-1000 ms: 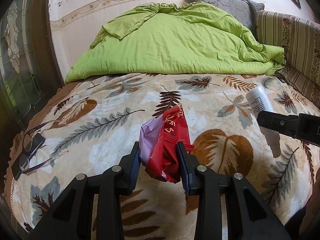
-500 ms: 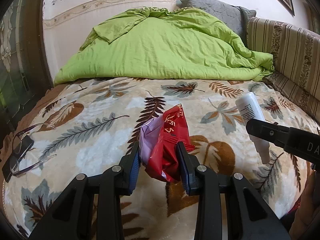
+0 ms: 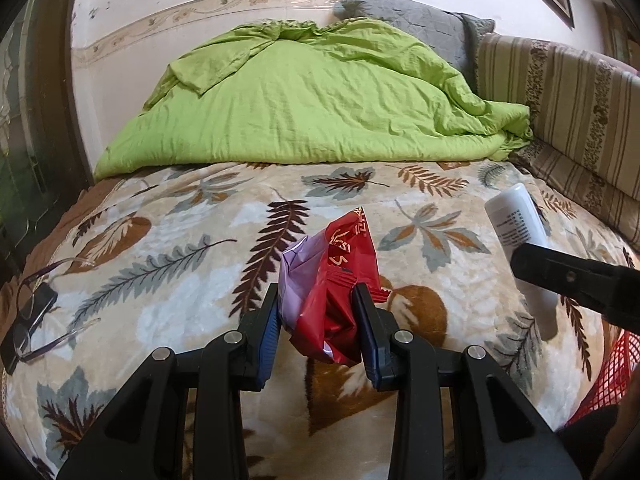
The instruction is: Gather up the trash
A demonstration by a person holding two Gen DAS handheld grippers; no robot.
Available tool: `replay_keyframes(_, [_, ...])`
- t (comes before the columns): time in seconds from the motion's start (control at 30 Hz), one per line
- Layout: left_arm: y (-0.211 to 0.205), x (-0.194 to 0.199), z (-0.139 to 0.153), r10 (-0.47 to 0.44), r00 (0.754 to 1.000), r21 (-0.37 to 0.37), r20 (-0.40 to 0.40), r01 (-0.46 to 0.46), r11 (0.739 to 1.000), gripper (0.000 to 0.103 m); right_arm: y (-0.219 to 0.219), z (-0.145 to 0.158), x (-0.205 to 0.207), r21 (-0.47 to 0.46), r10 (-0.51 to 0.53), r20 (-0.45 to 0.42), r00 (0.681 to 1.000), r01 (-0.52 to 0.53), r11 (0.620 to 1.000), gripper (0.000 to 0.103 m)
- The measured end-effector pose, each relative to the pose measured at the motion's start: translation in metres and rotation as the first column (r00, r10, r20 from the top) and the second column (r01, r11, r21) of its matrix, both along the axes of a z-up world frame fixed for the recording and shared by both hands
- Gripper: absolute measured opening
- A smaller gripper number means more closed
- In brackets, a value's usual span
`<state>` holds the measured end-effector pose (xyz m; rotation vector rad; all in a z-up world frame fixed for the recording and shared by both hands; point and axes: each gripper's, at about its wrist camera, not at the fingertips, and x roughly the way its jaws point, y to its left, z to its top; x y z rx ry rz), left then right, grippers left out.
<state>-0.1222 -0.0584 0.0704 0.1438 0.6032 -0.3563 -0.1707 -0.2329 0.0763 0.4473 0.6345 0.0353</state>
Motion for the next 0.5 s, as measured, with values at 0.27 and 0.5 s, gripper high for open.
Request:
replay_keyframes(0.27, [-0.007,-0.010,0.006,-0.041,0.999,0.007,0.021,0.040,0.999,0.034,-0.018,0.024,-0.021,-0.004,-0.053,0.025,0.998,0.054,0.999,0.039])
replay_keyframes(0.5, [-0.003,-0.011,0.010,-0.028,0.999,0.001,0.028,0.028,1.000,0.034,-0.019,0.023,-0.036,-0.008,-0.051,0.010,0.999,0.051,0.999,0.039])
